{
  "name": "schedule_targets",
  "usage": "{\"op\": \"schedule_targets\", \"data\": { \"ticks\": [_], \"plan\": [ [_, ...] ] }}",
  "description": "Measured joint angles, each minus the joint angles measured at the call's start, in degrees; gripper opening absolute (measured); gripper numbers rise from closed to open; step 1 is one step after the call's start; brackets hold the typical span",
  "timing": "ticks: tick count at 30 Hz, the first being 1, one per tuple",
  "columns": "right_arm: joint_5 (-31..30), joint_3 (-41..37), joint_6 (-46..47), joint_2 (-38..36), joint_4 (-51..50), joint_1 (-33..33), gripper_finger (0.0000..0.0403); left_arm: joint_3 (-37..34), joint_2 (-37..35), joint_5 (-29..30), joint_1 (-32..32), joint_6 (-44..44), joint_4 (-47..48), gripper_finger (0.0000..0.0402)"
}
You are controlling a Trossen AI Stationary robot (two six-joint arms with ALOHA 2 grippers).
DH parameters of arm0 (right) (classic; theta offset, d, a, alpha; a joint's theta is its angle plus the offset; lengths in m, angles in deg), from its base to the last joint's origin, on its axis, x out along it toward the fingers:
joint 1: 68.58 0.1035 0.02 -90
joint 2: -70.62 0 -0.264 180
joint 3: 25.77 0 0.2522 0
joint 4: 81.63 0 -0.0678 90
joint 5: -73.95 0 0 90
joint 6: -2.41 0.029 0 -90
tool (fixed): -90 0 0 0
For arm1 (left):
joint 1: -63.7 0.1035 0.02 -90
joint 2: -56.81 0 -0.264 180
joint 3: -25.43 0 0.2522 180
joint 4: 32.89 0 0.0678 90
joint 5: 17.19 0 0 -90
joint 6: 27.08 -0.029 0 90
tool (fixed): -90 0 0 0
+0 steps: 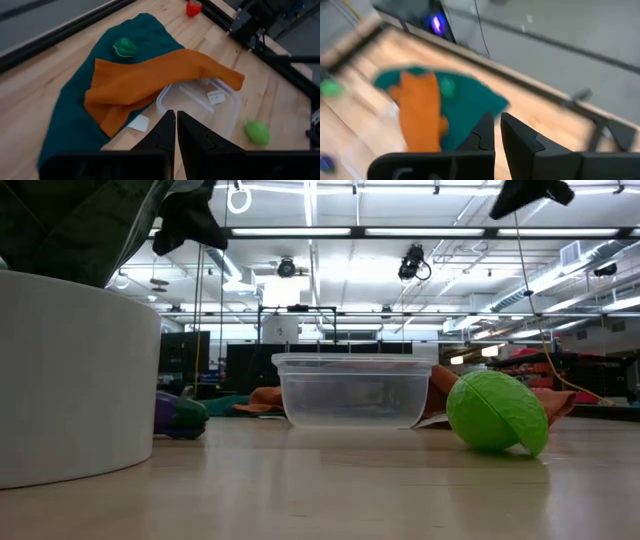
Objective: Pick and placing Produce into tupperware
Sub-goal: Put the tomato into the transparent bin
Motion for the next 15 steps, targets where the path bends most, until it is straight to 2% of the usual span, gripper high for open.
{"op": "schedule_targets", "data": {
  "ticks": [6, 15],
  "plan": [
    [0.5, 0.0, -5.0, 2.8, -9.1, -3.0, 0.0003, 0.0, 4.2, 0.2, 0.0, 2.8, -5.7, 0.0024],
    [0.8, 0.0, -12.6, 10.2, -9.6, -8.4, 0.0013, 0.0, 8.2, 0.0, 2.4, 5.0, -6.9, 0.0028]
  ]
}}
